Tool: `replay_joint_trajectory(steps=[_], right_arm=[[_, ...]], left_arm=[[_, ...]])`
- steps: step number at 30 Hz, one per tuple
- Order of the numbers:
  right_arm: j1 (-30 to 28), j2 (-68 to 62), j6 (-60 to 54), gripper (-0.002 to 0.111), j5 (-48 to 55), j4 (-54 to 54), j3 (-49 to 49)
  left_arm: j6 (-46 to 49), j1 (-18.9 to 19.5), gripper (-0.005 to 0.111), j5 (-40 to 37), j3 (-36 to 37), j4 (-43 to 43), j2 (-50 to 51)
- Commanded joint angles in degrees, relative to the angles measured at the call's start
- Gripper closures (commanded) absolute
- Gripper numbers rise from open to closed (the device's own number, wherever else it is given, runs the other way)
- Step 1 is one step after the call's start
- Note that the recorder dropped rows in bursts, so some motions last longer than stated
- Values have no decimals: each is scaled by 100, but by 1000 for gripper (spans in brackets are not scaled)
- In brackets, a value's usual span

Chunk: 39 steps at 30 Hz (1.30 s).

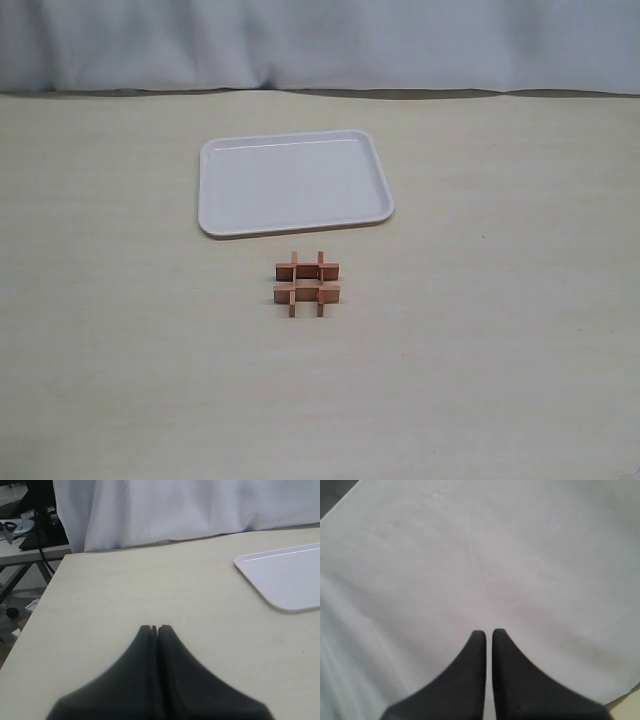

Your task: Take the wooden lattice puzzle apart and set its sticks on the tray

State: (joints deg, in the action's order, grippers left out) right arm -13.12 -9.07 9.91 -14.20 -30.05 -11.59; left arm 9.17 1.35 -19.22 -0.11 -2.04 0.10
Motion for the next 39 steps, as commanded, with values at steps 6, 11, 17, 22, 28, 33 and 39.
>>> replay_joint_trajectory(steps=[6,11,17,22,28,33,39], right_arm=[[-6,-2592,-6,104,910,1951,-1723],[-6,-4060,-51,104,1868,2217,-2584],[1632,-6182,-2422,104,3169,2195,-3492],[3030,-7989,-5039,104,5998,2916,-4677],[3195,-8801,-4760,104,5732,3473,-4965],[3185,-9002,-4891,104,5772,3448,-4965],[3195,-9324,-6172,104,5482,2280,-4965]], left_arm=[[-3,-12,107,79,11,-3,-10],[-3,-12,107,79,11,-3,-10],[-3,-12,107,65,11,-14,-10],[-3,-12,107,65,11,-14,-10],[-3,-12,107,65,11,-14,-10],[-3,-12,107,65,11,-14,-10],[-3,-12,107,82,11,7,-10]])
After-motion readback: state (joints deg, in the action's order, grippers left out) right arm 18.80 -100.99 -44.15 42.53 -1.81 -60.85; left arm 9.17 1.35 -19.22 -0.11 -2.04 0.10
